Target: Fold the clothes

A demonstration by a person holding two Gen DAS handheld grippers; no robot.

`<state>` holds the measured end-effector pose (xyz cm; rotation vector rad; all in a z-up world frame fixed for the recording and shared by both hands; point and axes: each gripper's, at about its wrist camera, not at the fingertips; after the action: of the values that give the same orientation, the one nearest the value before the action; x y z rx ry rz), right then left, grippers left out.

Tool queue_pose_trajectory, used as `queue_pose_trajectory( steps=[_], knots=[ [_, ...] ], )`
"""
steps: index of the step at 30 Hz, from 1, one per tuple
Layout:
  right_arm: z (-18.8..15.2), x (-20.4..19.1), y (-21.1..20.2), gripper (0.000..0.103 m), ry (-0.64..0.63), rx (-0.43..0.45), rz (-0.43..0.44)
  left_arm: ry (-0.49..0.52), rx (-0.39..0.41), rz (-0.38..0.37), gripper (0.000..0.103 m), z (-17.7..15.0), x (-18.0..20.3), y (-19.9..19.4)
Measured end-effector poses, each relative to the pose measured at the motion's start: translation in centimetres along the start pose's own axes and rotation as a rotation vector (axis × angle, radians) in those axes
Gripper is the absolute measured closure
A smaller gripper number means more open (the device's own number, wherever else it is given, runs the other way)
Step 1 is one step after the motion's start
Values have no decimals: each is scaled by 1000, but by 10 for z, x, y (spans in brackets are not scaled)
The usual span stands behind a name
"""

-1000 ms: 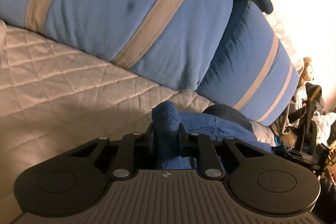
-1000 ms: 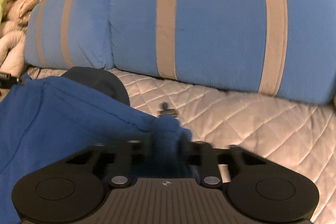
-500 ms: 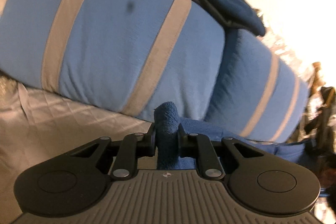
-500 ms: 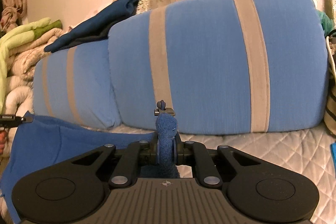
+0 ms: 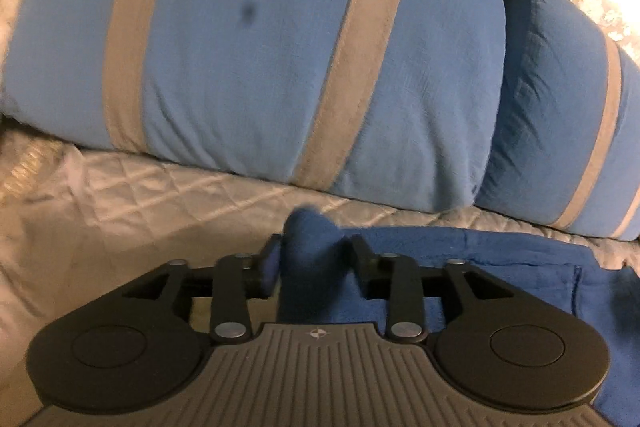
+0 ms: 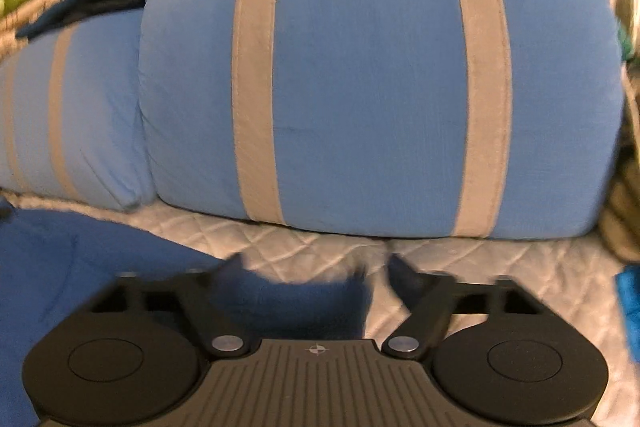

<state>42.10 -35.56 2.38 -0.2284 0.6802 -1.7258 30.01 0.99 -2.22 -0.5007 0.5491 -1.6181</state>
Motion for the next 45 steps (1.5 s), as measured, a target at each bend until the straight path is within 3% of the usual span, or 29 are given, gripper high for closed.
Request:
queue_pose_trajectory(
  steps=[1,4,9,17,24,27,29,32,35,45],
  knots=[
    [-1,-1,-5,1,-15,3,-19,9,5,20,51,0,0,-6],
    [-3,-3,-20,0,-50,-28,-42,36,19,80,43,0,0,-26],
    [-14,-10,-50,0,-79,-81,-67,57,-24,107,32,-11,10,-57],
    [-32,-41,-80,0,19,-110,-29,104,-32,80,32,-30,51,-67],
    [-52,-84,-64,0,-18,-45,-28,167,-22,58,31,-52,86,-59],
    [-74,-89,-44,0,-58,-29,-51,225,-18,115,24,-80,92,-35],
    [-97,-89,-27,0,-109,-40,-87,216,41,122,22,-98,90,-29],
    [-131,-84,-15,1,-125,12,-101,220,53,123,21,-100,89,-24],
    [-130,-85,-16,1,-131,28,-126,223,39,121,20,-96,88,-23],
    [-111,-79,-22,0,-78,-62,-47,238,-19,130,20,-84,89,-26]
  ],
)
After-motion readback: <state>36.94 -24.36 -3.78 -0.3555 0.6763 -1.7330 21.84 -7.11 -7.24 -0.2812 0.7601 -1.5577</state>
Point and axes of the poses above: each gripper's, at about its wrist camera, not at the fingertips, and y roughly the way its jaws point, x to its right, z to its top, and after that the axes turned 9 degrees about y, right-handed
